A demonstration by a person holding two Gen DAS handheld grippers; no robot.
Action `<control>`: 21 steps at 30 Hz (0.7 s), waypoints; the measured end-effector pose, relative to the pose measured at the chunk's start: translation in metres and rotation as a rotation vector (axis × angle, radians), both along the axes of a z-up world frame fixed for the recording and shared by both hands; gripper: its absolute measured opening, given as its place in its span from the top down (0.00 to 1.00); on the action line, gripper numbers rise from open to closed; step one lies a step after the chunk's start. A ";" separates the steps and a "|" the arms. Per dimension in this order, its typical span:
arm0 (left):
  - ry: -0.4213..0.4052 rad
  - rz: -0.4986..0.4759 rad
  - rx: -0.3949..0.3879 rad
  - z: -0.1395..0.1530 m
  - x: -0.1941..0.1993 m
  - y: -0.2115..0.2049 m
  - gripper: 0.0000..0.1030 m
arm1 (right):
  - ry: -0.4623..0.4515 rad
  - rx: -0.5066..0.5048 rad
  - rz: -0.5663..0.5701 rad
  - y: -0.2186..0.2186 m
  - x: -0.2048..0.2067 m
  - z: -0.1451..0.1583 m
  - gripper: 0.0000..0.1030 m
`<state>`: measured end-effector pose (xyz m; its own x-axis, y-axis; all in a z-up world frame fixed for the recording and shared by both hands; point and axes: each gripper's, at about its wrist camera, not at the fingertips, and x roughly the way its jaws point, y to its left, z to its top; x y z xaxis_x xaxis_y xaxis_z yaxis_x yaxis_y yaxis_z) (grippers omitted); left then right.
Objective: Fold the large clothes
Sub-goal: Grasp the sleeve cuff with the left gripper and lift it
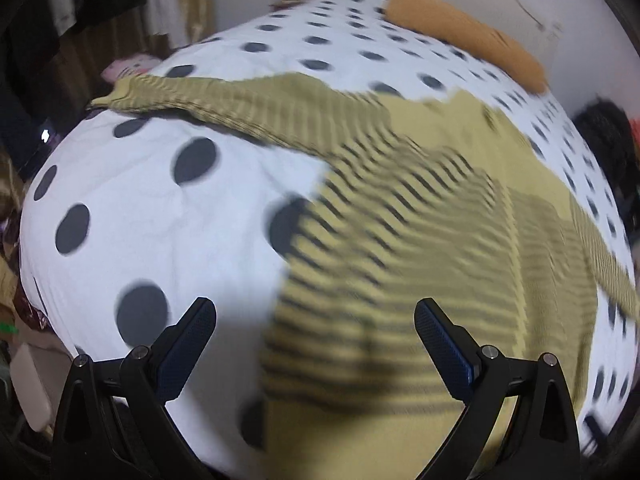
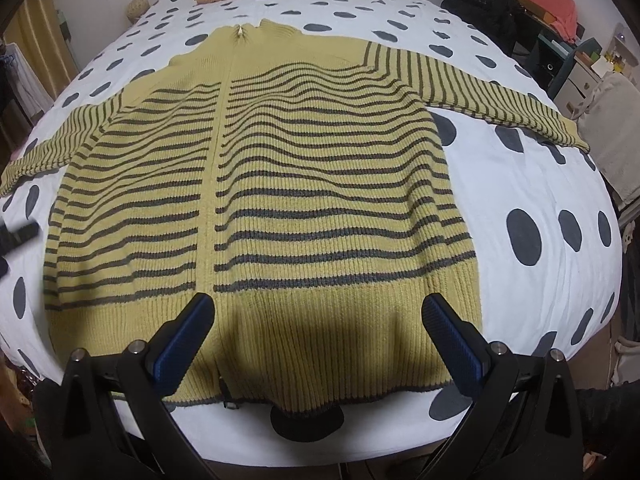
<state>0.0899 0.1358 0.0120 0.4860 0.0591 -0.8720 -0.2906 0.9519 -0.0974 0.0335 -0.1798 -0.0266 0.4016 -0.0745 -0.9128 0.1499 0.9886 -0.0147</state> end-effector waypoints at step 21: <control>-0.101 0.596 -0.372 -0.052 0.157 0.381 0.04 | 0.077 0.017 0.047 0.047 0.058 -0.030 0.00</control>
